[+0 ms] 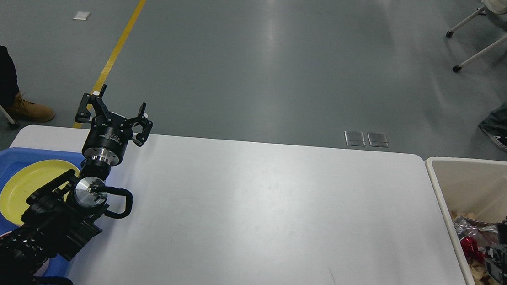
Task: Tidy desktop
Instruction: 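Lower the paper cup into the white bin and release it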
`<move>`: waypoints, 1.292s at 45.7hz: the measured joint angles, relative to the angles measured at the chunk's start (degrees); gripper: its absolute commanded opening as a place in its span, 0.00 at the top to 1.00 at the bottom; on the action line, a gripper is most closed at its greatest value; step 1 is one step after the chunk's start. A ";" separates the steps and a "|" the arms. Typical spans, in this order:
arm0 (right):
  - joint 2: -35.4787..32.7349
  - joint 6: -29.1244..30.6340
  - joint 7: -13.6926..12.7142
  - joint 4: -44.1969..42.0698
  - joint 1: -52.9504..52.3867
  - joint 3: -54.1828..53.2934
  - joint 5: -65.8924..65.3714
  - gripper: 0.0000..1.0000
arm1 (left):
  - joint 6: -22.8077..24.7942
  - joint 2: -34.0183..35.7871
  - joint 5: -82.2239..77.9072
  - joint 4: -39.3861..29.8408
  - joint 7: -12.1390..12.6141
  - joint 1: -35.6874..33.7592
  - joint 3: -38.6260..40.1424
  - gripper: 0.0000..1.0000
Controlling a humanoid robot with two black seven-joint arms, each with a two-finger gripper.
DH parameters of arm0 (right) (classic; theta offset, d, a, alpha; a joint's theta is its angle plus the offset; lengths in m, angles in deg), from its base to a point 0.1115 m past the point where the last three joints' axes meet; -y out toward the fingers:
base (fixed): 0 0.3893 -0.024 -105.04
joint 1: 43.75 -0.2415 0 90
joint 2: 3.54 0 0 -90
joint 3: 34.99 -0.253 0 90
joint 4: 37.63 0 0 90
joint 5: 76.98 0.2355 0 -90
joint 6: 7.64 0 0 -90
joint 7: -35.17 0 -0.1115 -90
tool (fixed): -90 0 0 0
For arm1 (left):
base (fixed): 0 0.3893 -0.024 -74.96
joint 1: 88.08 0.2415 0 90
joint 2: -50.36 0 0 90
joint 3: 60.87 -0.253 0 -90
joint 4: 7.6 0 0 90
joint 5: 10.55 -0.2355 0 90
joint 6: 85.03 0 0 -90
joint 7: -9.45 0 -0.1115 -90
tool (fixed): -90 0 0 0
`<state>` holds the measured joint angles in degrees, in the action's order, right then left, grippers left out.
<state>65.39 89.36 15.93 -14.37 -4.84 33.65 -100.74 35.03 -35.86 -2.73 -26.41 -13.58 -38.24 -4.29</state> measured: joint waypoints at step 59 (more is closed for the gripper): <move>-10.90 8.74 -0.01 16.73 -27.03 -2.09 1.01 0.00 | 0.00 0.00 0.00 0.00 0.00 0.00 0.01 0.04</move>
<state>54.49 98.10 15.92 2.36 -31.87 31.56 -99.73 35.03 -35.86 -2.73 -26.41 -13.57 -38.24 -4.28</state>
